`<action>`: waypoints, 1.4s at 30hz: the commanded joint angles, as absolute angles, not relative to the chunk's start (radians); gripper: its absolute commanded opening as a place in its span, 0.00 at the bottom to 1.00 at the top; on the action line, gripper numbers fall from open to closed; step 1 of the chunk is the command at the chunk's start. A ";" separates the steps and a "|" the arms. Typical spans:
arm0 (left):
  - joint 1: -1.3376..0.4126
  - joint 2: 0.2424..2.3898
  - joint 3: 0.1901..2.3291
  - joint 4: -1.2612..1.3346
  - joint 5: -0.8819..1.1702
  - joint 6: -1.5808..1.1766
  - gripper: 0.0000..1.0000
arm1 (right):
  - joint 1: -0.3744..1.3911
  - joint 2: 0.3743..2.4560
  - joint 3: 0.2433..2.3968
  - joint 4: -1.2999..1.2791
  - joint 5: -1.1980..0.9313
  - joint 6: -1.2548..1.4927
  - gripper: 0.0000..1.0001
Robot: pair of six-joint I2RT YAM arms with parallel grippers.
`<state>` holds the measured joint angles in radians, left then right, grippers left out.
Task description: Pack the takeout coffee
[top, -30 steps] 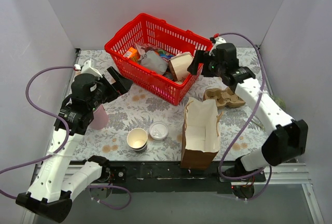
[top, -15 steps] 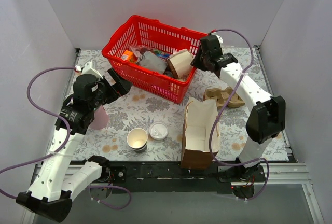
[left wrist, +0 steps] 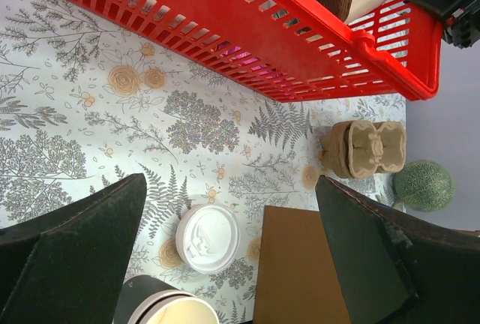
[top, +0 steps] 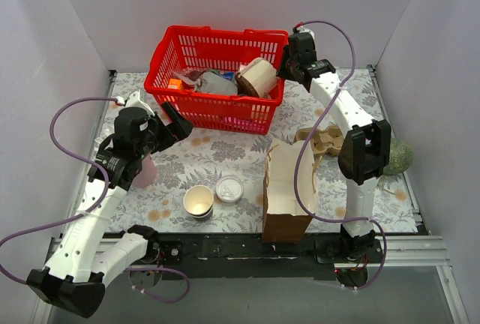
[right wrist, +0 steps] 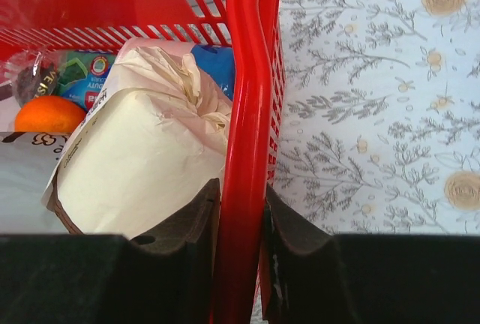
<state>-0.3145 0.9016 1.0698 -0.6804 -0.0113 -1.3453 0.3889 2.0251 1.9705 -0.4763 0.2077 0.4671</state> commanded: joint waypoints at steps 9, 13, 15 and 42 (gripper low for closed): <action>-0.318 0.876 1.037 -0.661 0.044 -1.324 0.98 | 0.367 2.137 2.106 -0.044 0.134 0.235 0.29; -0.318 0.879 1.065 -0.706 0.044 -1.336 0.98 | 0.362 2.064 2.100 -0.158 0.032 0.181 0.56; -0.318 0.874 1.072 -0.721 0.051 -1.341 0.98 | 0.364 1.999 2.056 -0.205 0.044 0.153 0.76; -0.318 0.824 0.970 -0.939 0.236 -1.302 0.98 | 0.945 1.337 1.468 -0.485 0.096 0.186 0.94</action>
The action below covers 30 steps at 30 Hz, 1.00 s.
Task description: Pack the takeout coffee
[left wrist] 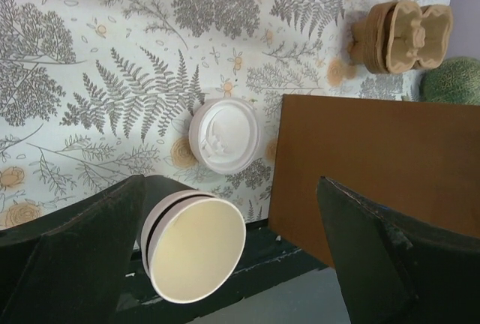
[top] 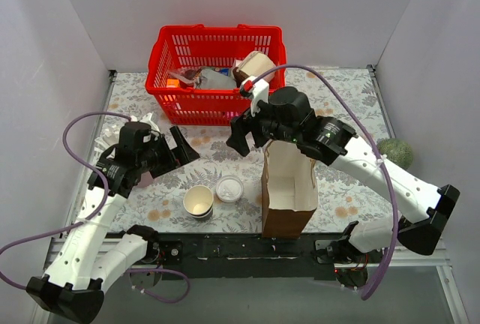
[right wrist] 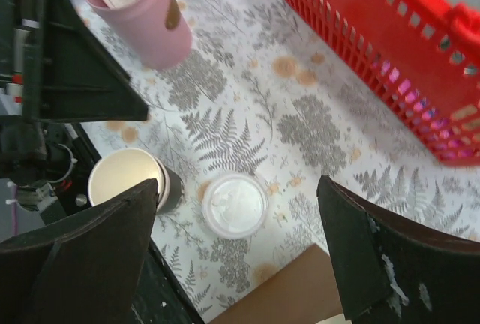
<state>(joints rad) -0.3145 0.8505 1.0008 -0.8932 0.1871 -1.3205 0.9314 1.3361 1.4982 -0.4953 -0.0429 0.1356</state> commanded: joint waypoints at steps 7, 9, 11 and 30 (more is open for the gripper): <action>-0.318 0.824 0.916 -0.973 0.296 -1.278 0.82 | 0.977 1.450 1.519 -0.568 0.264 0.153 0.94; -0.318 0.830 0.914 -0.997 0.299 -1.258 0.76 | 0.977 1.476 1.549 -0.574 0.270 0.147 0.94; -0.318 0.845 0.913 -1.025 0.295 -1.247 0.70 | 0.980 1.486 1.568 -0.561 0.262 0.133 0.94; -0.318 0.868 0.841 -1.055 0.288 -1.177 0.36 | 1.012 1.548 1.663 -0.574 0.239 0.124 0.94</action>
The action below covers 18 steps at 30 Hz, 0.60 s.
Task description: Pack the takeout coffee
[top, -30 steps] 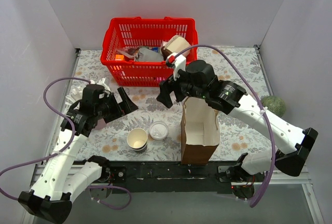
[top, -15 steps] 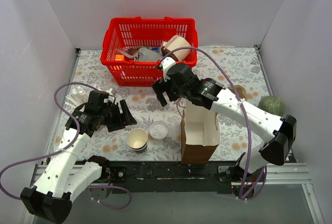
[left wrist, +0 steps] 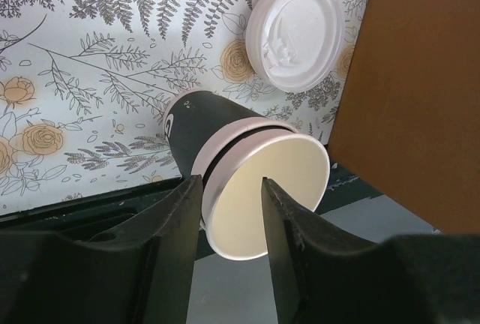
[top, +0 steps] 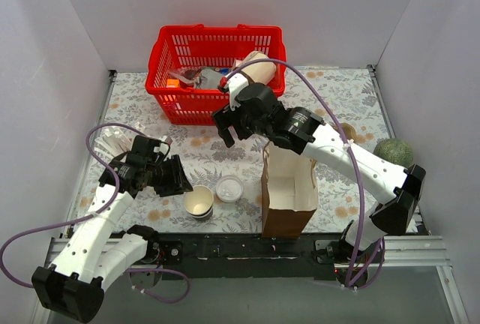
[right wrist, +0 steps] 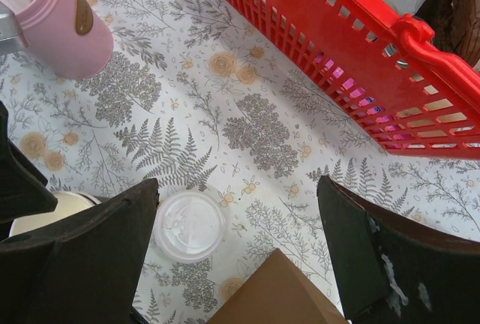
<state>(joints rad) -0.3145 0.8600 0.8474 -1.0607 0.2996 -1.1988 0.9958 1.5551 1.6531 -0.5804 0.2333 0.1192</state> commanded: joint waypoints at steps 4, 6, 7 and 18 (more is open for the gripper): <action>-0.316 0.877 0.834 -1.054 0.302 -1.172 0.26 | 1.014 1.537 1.646 -0.568 0.245 0.133 0.94; -0.318 0.876 0.838 -1.054 0.304 -1.170 0.23 | 1.014 1.526 1.628 -0.566 0.239 0.132 0.94; -0.318 0.879 0.842 -1.055 0.298 -1.172 0.21 | 1.014 1.525 1.625 -0.571 0.238 0.130 0.94; -0.324 0.897 0.859 -1.081 0.279 -1.170 0.21 | 1.014 1.468 1.554 -0.561 0.169 0.118 0.94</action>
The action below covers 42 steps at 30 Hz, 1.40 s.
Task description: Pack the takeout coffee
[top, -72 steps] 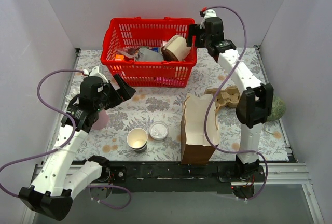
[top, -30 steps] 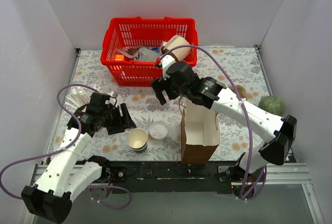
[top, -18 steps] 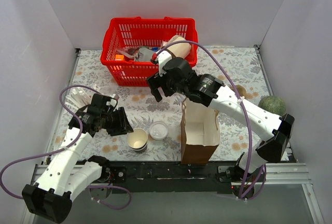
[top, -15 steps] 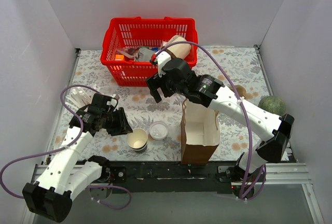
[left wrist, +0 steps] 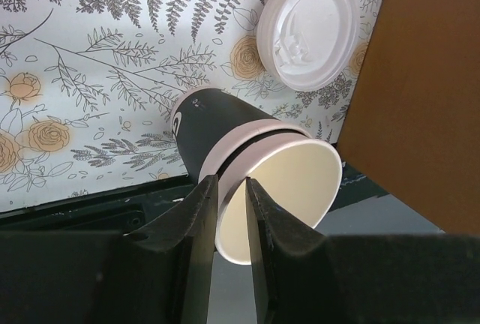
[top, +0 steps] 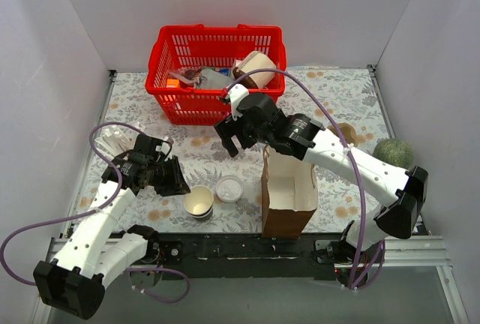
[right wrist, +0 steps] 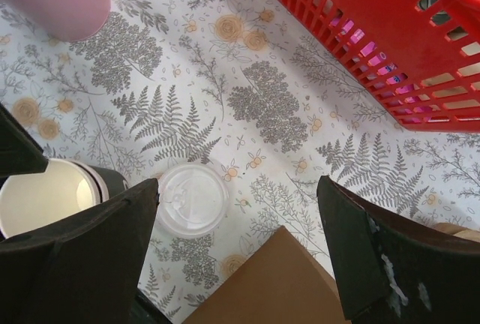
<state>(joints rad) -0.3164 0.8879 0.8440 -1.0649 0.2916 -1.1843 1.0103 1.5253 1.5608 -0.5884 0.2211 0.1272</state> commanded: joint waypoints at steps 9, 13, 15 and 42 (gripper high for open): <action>-0.327 0.907 0.873 -1.100 0.293 -1.181 0.08 | 1.014 1.399 1.467 -0.503 0.089 0.086 0.94; -0.327 0.908 0.897 -1.120 0.249 -1.193 0.00 | 1.014 1.375 1.437 -0.489 0.089 0.081 0.94; -0.325 0.899 0.910 -1.126 0.255 -1.196 0.00 | 1.014 1.361 1.414 -0.477 0.086 0.072 0.94; -0.327 0.738 0.865 -0.996 -0.051 -1.601 0.00 | 1.017 1.689 1.453 -0.353 0.008 0.475 0.85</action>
